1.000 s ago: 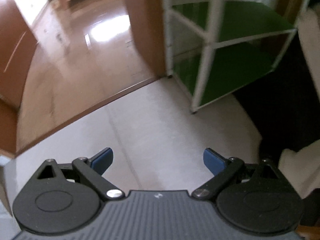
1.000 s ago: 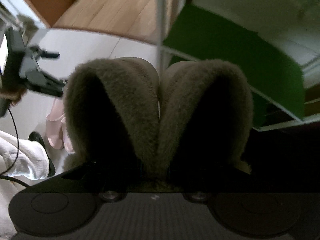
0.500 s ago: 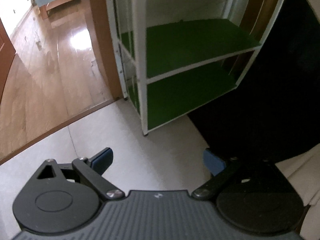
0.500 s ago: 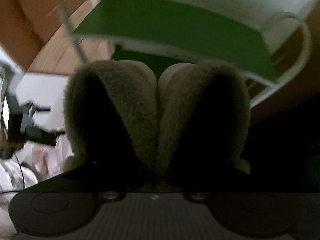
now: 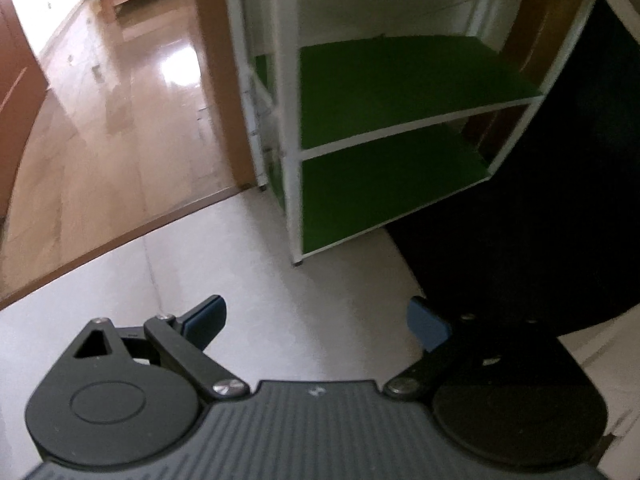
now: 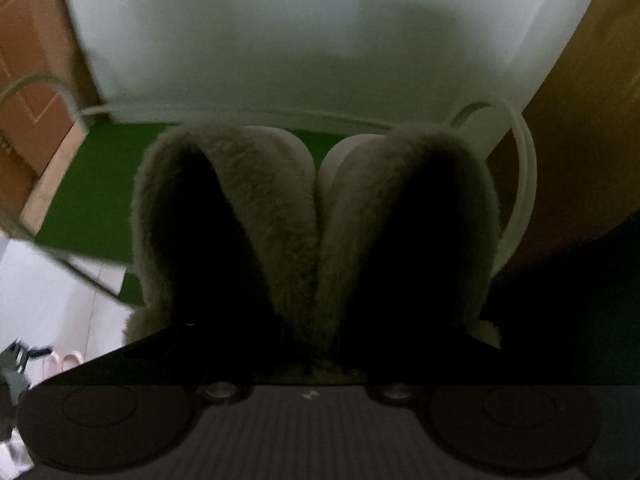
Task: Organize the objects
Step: 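Lift the grey slipper pair with the right tool toward the white rack's top shelf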
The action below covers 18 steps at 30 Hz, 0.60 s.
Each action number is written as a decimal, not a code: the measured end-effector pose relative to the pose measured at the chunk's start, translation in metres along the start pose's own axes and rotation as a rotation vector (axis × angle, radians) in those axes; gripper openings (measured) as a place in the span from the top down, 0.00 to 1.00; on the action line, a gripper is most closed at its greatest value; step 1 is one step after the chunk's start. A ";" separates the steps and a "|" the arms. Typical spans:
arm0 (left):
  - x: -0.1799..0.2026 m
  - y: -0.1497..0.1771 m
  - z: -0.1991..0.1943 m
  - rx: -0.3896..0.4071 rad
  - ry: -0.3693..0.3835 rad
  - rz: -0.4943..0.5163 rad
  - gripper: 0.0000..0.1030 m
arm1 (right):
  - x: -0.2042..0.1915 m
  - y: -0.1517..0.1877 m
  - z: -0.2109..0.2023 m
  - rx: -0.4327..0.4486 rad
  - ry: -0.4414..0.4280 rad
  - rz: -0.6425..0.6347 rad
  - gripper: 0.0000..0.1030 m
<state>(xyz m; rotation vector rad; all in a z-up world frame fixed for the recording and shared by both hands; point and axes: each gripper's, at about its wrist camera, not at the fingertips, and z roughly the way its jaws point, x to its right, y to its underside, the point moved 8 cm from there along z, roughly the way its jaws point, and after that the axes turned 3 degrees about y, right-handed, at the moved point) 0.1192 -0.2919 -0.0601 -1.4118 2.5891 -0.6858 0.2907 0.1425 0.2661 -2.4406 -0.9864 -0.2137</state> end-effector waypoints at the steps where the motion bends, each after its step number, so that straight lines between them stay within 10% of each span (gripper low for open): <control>1: -0.003 0.001 0.001 -0.002 -0.010 -0.001 0.06 | 0.006 -0.007 0.008 -0.007 0.009 0.005 0.77; 18: -0.013 0.000 0.017 -0.019 -0.010 -0.031 0.06 | 0.045 -0.063 0.078 -0.133 0.190 0.131 0.77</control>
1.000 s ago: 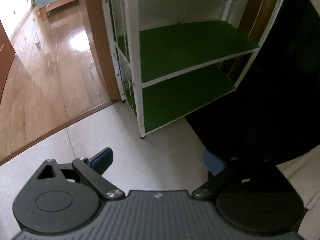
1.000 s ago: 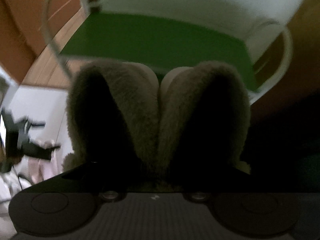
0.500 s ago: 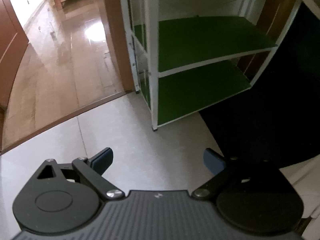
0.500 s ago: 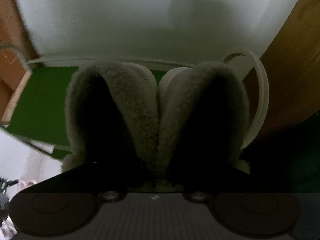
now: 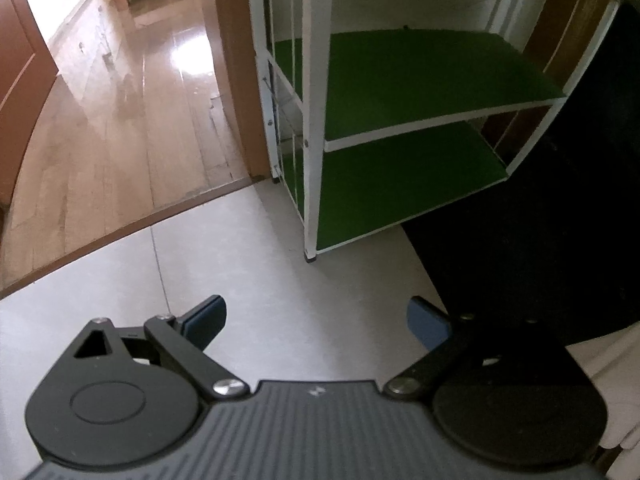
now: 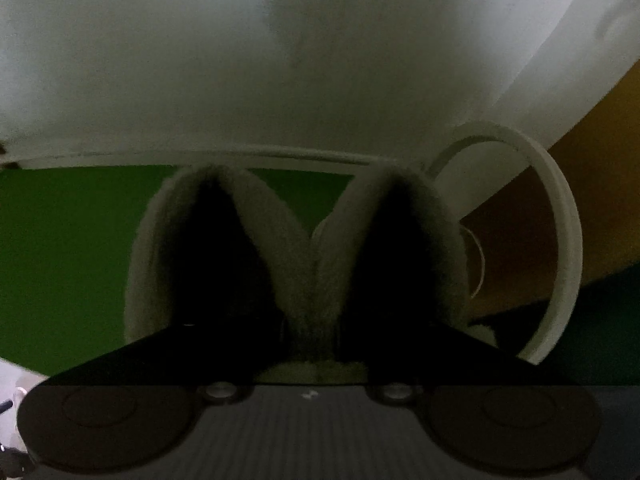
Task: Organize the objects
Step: 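Lift the grey slipper pair with the right tool toward the white rack's top shelf, then set the grey slippers on the top shelf and open the right tool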
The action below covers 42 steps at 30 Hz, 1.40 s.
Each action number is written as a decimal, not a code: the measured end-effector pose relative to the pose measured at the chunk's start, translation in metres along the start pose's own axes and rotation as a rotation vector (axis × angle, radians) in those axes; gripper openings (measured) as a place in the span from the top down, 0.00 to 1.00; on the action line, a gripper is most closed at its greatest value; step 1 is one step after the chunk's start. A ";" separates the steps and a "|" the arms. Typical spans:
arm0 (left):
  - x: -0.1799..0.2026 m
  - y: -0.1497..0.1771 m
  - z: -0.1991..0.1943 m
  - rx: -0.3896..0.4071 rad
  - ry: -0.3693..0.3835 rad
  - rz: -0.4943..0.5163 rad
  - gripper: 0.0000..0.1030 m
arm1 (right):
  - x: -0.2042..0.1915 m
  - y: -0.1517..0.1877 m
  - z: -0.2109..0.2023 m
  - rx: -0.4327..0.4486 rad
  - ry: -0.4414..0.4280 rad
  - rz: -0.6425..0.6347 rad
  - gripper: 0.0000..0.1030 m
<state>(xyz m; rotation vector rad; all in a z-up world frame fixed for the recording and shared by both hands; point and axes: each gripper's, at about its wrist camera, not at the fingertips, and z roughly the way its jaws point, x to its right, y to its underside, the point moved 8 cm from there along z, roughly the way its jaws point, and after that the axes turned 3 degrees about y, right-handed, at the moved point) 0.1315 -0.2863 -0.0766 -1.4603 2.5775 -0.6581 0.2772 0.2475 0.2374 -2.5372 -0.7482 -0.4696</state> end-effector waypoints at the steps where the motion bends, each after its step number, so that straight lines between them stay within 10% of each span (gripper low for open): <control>1: 0.000 0.000 0.002 -0.004 -0.003 0.000 0.06 | 0.002 -0.004 0.002 -0.002 0.007 0.015 0.77; 8: -0.002 0.008 0.006 -0.020 0.002 -0.006 0.06 | 0.014 -0.021 0.013 -0.082 0.024 0.089 0.74; 24: -0.023 0.036 -0.015 -0.013 -0.006 -0.047 0.06 | -0.014 -0.007 -0.068 0.082 0.239 0.024 0.08; 30: -0.040 0.059 -0.038 0.004 -0.024 -0.087 0.06 | -0.075 0.033 -0.104 0.177 0.373 -0.094 0.00; 42: -0.089 0.117 -0.074 0.045 -0.049 -0.161 0.06 | -0.319 0.143 -0.007 0.078 0.109 -0.277 0.00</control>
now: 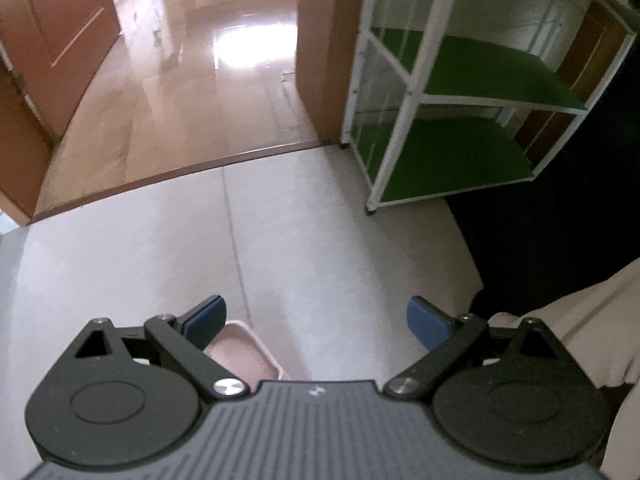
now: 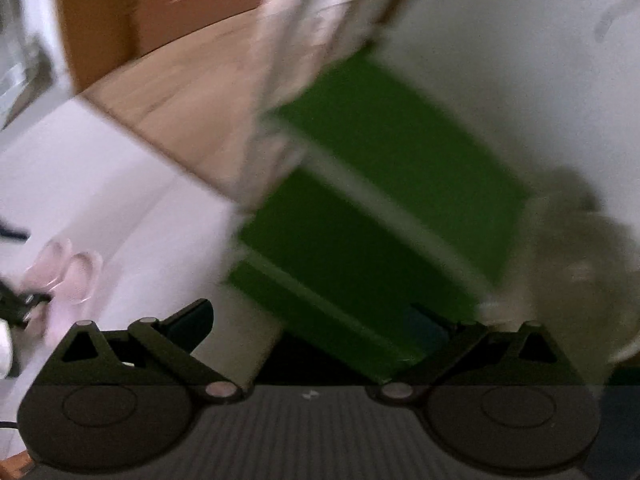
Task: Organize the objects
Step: 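Set the grey slippers on the top shelf and open the right tool, then bring the right tool to the pink slides and grasp both heels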
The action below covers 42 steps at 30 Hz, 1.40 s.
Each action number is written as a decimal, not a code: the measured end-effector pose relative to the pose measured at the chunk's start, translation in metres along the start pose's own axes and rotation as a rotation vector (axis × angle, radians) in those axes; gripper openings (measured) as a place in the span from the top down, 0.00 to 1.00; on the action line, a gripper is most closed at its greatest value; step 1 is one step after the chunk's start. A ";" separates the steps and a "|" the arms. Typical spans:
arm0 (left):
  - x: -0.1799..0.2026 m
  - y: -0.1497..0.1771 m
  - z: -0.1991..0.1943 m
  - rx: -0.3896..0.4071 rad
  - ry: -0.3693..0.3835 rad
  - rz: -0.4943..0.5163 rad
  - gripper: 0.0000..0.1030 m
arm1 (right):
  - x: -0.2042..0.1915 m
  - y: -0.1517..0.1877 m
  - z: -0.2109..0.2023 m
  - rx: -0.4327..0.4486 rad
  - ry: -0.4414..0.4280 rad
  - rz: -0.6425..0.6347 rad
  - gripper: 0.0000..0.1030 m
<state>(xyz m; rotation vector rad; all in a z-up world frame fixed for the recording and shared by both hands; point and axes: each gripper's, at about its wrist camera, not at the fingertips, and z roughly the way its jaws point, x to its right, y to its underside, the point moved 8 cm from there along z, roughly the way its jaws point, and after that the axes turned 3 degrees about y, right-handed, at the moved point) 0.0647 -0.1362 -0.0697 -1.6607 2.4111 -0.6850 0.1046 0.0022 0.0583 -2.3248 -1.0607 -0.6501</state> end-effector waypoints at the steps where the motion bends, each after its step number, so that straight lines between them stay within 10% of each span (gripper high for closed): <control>1: -0.006 0.004 -0.001 0.000 -0.007 -0.009 0.06 | -0.015 0.000 0.011 0.004 -0.014 -0.016 0.00; 10: -0.069 0.025 0.007 0.002 -0.066 -0.075 0.06 | -0.184 0.007 0.042 -0.008 -0.134 -0.002 0.00; 26: -0.173 0.048 -0.019 -0.070 -0.256 -0.073 0.06 | -0.418 -0.006 0.170 -0.291 -0.389 0.448 0.01; 42: -0.253 0.087 -0.054 -0.053 -0.402 -0.217 0.06 | -0.535 -0.025 0.285 -0.714 -0.439 0.981 0.23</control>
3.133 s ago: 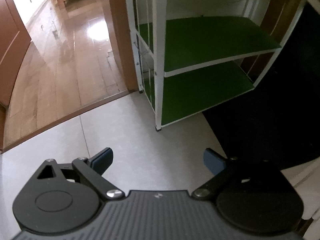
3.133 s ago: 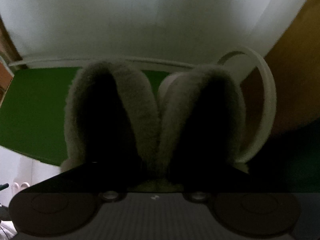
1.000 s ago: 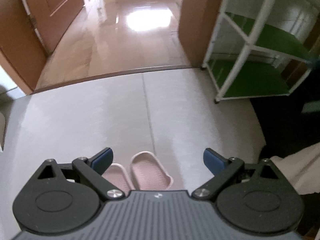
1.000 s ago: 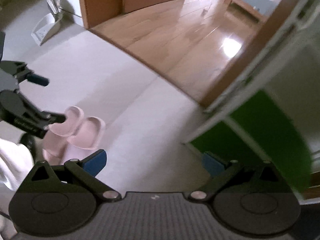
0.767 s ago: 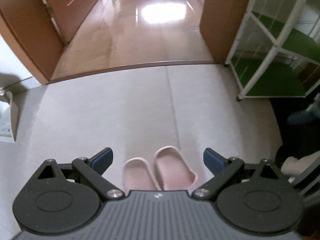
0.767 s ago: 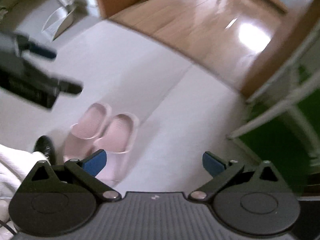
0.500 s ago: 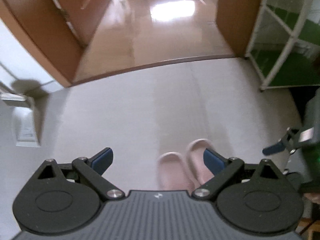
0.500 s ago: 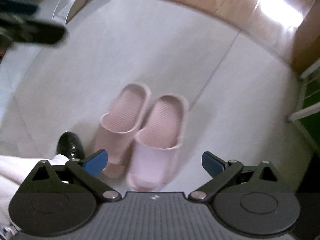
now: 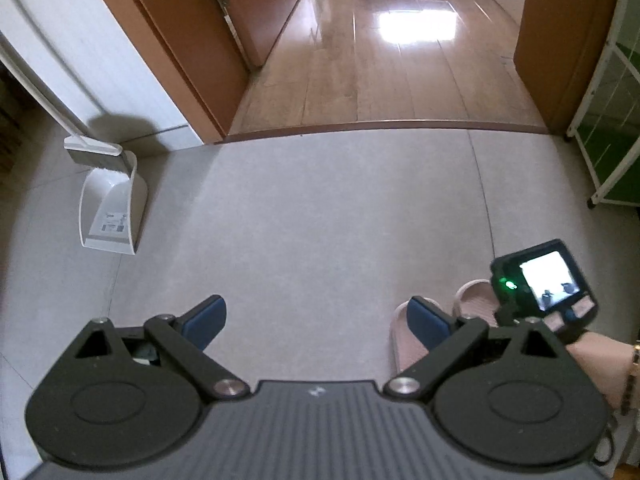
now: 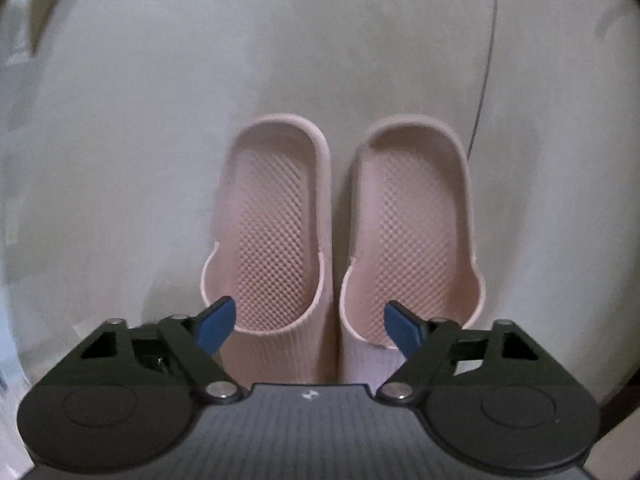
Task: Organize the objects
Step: 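Bring the right tool to the pink slides and grasp both heels, then lift the pink slide pair with the right tool up to the rack's top shelf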
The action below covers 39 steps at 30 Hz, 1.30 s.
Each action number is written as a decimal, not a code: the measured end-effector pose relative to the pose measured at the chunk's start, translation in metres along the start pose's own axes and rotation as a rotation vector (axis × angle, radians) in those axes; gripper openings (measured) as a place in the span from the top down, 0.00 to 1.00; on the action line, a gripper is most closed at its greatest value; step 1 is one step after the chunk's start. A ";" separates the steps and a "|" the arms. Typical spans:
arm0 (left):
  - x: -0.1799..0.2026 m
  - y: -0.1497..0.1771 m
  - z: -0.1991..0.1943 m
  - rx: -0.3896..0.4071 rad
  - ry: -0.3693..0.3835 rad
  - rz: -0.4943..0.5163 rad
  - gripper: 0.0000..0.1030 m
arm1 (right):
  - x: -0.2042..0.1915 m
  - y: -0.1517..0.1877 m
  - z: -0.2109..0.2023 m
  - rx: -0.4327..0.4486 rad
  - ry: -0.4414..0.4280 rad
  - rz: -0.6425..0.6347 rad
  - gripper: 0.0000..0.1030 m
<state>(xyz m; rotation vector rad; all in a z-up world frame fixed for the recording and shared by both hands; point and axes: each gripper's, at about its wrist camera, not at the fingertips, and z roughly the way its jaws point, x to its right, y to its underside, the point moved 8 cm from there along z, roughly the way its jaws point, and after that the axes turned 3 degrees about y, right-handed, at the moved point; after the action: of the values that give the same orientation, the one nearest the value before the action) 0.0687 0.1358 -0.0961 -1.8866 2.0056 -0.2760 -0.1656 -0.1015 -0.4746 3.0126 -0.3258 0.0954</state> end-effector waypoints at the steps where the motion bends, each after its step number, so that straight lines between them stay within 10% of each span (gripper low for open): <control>1: -0.001 0.000 0.000 0.001 -0.001 -0.003 0.06 | 0.001 0.001 0.007 -0.023 -0.003 0.031 0.25; 12: -0.002 -0.001 -0.002 0.008 -0.025 -0.002 0.06 | -0.006 0.028 0.045 -0.084 0.075 0.179 0.78; 18: -0.003 -0.002 0.001 0.002 -0.024 0.000 0.06 | -0.027 0.053 0.050 -0.093 0.050 0.300 0.71; 39: 0.008 0.000 0.012 -0.031 -0.019 0.030 0.06 | -0.033 0.104 -0.004 -0.045 0.026 0.111 0.85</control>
<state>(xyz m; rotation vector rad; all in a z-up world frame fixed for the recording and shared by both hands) 0.0731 0.1288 -0.1084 -1.8689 2.0345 -0.2194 -0.2209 -0.1950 -0.4628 2.9446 -0.4853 0.1346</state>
